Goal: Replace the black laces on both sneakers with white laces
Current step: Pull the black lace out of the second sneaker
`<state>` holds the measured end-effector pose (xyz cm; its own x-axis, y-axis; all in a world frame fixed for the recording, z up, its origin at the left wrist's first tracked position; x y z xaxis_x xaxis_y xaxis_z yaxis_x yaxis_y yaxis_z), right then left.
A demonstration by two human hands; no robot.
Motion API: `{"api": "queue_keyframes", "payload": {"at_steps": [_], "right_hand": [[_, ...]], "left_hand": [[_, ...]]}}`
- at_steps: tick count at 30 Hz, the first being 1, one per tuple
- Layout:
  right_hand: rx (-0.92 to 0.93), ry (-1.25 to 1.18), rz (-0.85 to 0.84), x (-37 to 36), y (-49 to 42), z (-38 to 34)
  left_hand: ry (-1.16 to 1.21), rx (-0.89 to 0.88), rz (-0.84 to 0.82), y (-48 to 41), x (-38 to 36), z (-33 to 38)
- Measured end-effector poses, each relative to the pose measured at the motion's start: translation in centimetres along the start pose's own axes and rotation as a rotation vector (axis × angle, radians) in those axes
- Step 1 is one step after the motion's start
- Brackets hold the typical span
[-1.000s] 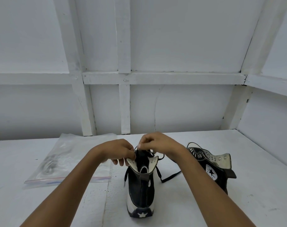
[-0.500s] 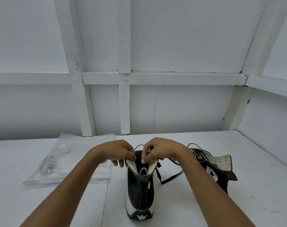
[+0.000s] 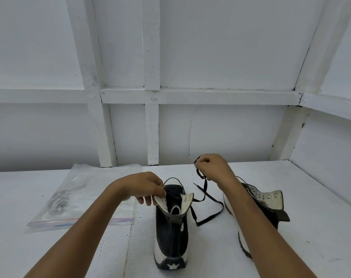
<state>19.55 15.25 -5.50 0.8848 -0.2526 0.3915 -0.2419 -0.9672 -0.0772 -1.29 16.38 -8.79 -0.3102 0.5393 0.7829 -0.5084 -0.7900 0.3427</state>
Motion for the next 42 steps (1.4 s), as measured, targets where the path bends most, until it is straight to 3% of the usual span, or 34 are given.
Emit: {"api": "queue_keyframes", "payload": {"at_steps": [7,14,18,23,29,33,38,42], "right_hand": [[-0.024,0.264,-0.102,-0.1,0.4,2.1],[-0.126,0.149,-0.429,-1.9,2.8,1.0],[-0.214,0.198,-0.559,-3.0,3.6,1.2],[-0.305,0.145,-0.551,-3.0,3.9,2.3],[-0.374,0.076,-0.569,-3.2,4.1,3.9],[-0.373,0.077,-0.573,-3.2,4.1,4.0],[-0.365,0.085,-0.573,-3.2,4.2,3.9],[-0.357,0.095,-0.559,-3.3,4.1,3.7]], "left_hand": [[-0.033,0.006,0.007,0.0,0.1,0.2],[-0.1,-0.078,0.18,-0.7,1.1,1.1],[-0.153,-0.203,0.147,-0.9,0.7,3.3],[-0.425,-0.248,0.11,-1.6,-0.5,5.5],[-0.549,-0.237,0.103,-2.1,-1.0,6.0],[-0.598,-0.118,0.267,-2.0,0.8,4.6],[-0.856,0.092,0.433,-1.0,2.7,3.3],[-0.712,-0.057,0.36,-1.1,2.0,4.5]]}}
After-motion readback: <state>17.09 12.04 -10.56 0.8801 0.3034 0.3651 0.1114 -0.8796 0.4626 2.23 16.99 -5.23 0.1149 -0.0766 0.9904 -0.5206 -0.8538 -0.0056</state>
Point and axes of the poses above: each hand's wrist, its own y-axis away from the middle knuckle, its own x-axis out of the back of the hand, z = x × y, the point moved 6 cm from there along -y, towards the middle knuckle, and after that the axes turned 10 degrees about -y, right-handed, at the moved point
